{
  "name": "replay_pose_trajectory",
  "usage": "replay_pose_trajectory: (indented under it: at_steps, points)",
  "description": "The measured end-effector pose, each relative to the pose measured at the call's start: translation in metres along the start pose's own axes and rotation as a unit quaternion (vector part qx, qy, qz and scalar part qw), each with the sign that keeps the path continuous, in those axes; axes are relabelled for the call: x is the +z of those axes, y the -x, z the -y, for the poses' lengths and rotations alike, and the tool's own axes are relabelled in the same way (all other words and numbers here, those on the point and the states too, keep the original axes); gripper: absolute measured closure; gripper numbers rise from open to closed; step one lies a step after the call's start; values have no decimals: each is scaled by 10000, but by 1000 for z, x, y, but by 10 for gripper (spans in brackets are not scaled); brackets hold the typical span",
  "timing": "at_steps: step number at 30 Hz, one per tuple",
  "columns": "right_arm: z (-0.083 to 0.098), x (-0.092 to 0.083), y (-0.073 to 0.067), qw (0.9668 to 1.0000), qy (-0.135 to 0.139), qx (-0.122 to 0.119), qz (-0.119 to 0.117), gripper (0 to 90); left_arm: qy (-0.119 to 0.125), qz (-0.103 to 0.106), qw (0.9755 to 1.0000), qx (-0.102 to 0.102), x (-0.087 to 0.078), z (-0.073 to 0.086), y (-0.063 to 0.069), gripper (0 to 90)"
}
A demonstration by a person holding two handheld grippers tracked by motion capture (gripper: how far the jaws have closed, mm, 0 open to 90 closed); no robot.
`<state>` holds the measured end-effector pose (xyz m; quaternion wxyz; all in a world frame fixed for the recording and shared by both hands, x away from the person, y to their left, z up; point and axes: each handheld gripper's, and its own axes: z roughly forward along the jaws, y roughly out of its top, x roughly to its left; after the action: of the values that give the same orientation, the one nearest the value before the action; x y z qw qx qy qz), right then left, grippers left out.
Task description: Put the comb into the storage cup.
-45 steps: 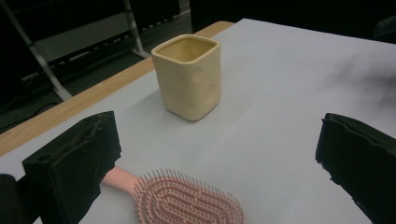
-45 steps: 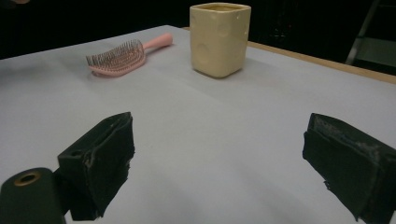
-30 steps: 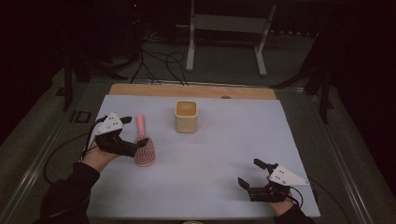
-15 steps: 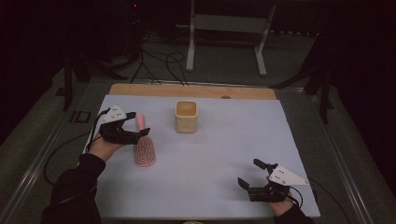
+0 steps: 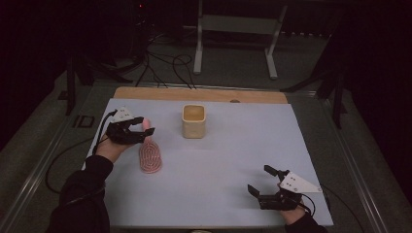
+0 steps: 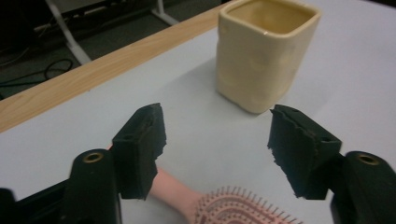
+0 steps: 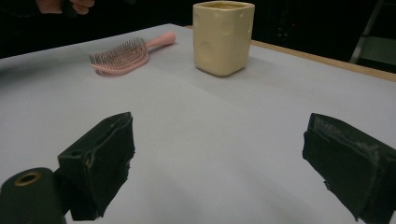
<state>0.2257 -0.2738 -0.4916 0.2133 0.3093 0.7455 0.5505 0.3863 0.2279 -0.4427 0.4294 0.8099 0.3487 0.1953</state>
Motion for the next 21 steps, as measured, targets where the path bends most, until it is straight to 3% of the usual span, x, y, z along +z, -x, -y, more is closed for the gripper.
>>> replay_pose_trajectory:
  at_steps: [8, 16, 19, 21]
  points:
    - [0, 0, 0, 10000, -23, 7, -2, 89, -165, -69, 9998, -39, 13, 2, -4, 563]
    - [1, 0, 0, 10000, -17, 20, -12, 89, -358, -142, 9992, -62, 28, 6, -8, 681]
    - [1, 0, 0, 10000, -33, 36, -21, 89, -422, -133, 9990, -65, 33, 8, -10, 789]
    - [1, 0, 0, 10000, -31, 25, -22, 89, -498, -213, 9985, 12, 37, 8, -10, 811]
